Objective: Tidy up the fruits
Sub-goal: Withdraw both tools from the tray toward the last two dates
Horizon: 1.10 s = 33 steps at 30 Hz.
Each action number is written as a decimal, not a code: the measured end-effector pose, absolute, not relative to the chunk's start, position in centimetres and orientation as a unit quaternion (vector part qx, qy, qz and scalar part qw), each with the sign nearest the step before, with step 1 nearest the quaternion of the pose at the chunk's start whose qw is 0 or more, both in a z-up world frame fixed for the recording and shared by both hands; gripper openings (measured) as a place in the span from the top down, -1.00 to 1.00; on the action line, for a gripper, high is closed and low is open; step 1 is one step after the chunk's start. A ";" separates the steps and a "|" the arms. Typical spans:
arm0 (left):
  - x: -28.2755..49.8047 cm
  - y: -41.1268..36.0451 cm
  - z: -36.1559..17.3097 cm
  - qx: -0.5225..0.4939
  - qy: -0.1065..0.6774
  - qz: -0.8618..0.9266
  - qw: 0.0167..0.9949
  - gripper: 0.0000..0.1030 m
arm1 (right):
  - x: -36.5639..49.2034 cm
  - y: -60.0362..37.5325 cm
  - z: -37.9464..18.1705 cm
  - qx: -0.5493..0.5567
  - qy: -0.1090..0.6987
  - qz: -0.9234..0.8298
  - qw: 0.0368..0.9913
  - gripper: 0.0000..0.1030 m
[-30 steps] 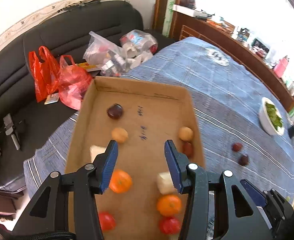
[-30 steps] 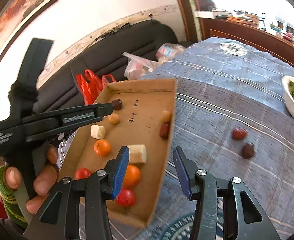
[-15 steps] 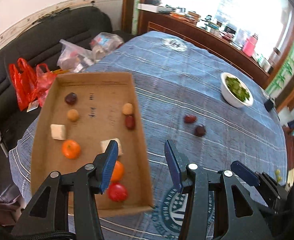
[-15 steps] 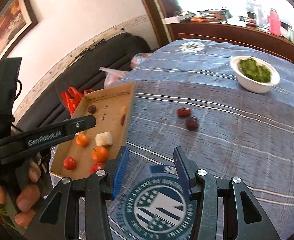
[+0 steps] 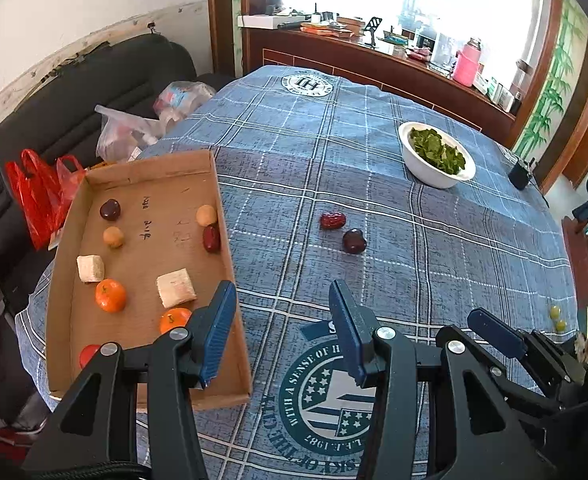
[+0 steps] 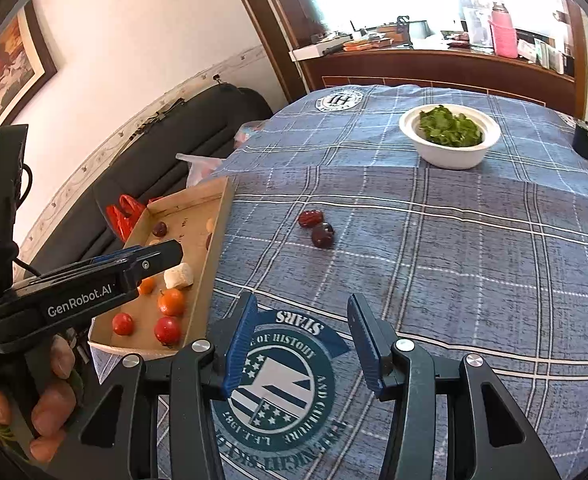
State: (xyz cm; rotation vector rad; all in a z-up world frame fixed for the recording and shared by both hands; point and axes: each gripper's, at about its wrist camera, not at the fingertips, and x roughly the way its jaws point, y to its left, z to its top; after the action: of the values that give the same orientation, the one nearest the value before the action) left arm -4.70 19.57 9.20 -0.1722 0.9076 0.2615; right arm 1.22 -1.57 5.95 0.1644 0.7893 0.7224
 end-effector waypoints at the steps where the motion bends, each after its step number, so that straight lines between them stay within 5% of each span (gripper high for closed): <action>1: -4.7 19.4 9.2 -0.081 0.437 0.126 0.887 0.09 | 1.2 -1.9 5.9 0.080 0.375 0.343 0.858 0.06; 33: -4.5 18.3 9.0 -0.074 0.444 0.124 0.884 0.09 | 0.3 -3.1 5.3 0.084 0.379 0.339 0.857 0.06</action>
State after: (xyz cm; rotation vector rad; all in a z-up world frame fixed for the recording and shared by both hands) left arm -4.46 18.34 8.97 -0.1549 0.9243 0.2581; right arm 0.31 -3.09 5.32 0.1758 0.7959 0.7127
